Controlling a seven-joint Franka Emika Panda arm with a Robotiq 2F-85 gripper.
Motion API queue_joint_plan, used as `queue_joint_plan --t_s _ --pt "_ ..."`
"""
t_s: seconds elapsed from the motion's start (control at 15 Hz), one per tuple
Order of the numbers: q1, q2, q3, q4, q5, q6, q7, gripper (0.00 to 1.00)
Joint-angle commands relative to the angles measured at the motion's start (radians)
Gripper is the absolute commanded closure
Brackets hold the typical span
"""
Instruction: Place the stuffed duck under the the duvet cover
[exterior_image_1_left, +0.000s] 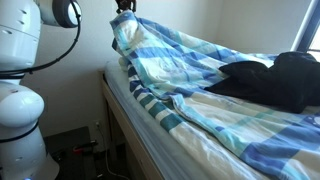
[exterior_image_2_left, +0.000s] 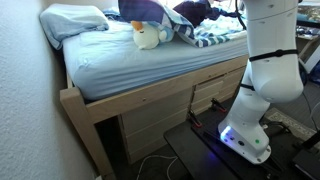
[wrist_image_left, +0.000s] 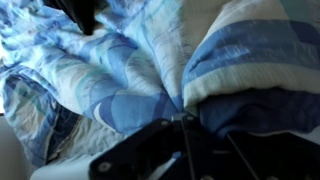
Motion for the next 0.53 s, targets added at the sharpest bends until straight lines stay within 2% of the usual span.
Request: queue_joint_plan --t_s 0.0,0.27,0.47 --pt "-0.018 -0.044 0.036 -0.041 0.106 -0.029 -0.007 0.97" --pt "-0.041 -0.034 0.037 -0.057 0.200 -0.052 -0.007 0.97" --pt "-0.071 -0.011 0.040 -0.090 0.314 -0.053 0.008 0.97"
